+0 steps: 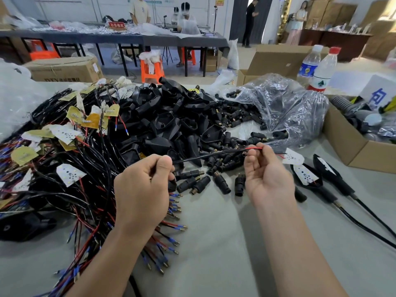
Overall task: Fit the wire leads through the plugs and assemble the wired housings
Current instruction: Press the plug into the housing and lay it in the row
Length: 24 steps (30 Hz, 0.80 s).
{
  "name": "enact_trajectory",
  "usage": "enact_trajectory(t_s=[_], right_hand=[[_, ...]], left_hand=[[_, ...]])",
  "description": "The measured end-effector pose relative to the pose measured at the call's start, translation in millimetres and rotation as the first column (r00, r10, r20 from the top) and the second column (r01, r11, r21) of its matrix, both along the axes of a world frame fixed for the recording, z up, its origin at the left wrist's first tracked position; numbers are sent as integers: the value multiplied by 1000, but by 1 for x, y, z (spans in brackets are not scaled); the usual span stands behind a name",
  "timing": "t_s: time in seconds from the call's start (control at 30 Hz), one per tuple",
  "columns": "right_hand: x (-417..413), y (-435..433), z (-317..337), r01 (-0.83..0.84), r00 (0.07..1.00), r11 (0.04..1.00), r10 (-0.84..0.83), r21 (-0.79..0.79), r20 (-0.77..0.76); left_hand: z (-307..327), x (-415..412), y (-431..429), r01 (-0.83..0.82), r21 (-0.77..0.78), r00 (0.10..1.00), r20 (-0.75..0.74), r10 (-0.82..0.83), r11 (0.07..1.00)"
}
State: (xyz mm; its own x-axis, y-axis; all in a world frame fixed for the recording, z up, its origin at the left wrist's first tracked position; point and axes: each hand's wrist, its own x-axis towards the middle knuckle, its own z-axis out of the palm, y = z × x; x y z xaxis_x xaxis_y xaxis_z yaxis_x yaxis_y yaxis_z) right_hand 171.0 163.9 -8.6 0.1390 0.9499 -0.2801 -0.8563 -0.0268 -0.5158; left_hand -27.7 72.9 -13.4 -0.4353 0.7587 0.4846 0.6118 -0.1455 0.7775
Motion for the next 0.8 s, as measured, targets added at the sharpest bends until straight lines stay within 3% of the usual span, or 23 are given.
enact_trajectory(t_s=[0.1,0.17,0.23,0.3,0.37,0.47,0.5,0.57,0.63,0.8], right_hand=[[0,-3,2,6,999,999,-4,50,-35],[-6,-9,4,-127,988,989,120,73,95],[-17,-17,6,-324,912,944,296,58,285],[-26,-21,7,-417,862,907,377,51,338],[-27,-22,9,-380,887,923,344,62,308],[-23,-18,11,-269,931,958,233,99,282],[-22,-17,10,-256,932,960,213,116,293],[-24,-18,8,-263,918,955,204,137,341],[-27,-19,7,-271,898,952,195,145,395],[-27,-18,5,-238,889,958,148,160,433]], left_hand=[[-2,-2,3,-9,-17,1000,17,9,1000],[-3,-1,4,30,-19,997,72,-28,999],[-3,0,5,53,-23,993,103,-50,998],[-3,-1,5,49,-31,993,112,-45,998],[-4,-5,5,-61,-78,998,-15,60,995],[0,-6,1,-342,-50,882,-363,302,938],[-2,-6,2,-365,-69,849,-434,302,928],[-8,-8,4,-319,-222,822,-548,153,921],[-11,-10,7,-290,-332,817,-575,52,898],[-14,-20,10,-259,-393,802,-597,-30,882]])
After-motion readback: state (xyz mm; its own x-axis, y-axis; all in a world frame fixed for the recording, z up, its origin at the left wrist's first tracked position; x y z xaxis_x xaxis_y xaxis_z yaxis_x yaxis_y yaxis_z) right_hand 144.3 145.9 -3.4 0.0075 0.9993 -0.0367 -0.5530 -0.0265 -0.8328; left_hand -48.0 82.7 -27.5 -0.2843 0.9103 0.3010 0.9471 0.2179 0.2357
